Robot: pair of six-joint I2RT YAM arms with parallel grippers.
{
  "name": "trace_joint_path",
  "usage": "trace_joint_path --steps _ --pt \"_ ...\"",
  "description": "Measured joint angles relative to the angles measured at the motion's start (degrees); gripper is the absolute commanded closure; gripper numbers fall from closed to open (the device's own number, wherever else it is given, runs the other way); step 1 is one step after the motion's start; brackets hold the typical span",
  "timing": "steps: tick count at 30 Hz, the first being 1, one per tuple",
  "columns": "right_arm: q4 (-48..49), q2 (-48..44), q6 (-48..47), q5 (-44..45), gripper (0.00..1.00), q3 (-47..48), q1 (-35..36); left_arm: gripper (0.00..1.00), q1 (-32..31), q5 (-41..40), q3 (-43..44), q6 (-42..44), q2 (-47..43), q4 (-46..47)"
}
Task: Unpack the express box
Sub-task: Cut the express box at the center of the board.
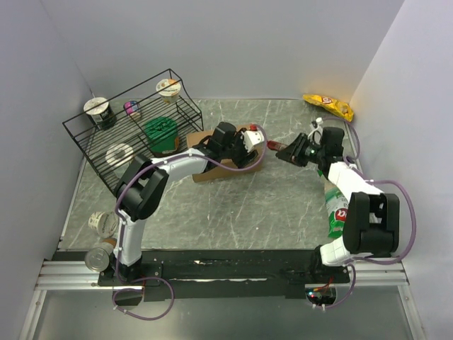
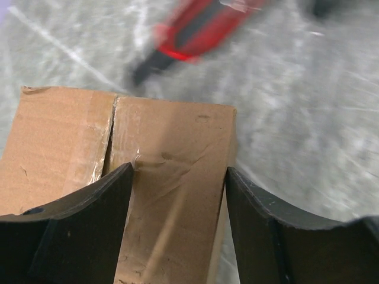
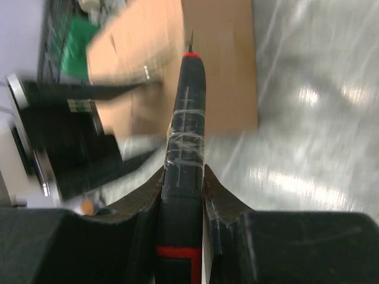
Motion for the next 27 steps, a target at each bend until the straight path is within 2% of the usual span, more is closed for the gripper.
trace_joint_path --steps 7,14,20,27 --pt "-9.0 -5.0 -4.8 -2.4 1.00 -2.2 -0.2 0.33 0.5 -2.6 1.0 -0.8 1.0 1.0" --pt "-23.2 -6.0 -15.6 -7.5 1.00 0.8 -4.1 0.32 0.5 -2.5 1.0 -0.7 1.0 1.0" --pt "-30.5 -4.4 -22.7 -9.6 1.00 8.0 -8.1 0.33 1.0 -0.1 -0.5 0.5 0.4 2.6" --pt "-30.9 5.8 -27.4 -11.6 1.00 22.8 -8.2 0.35 1.8 4.7 -5.1 2.4 -3.9 0.4"
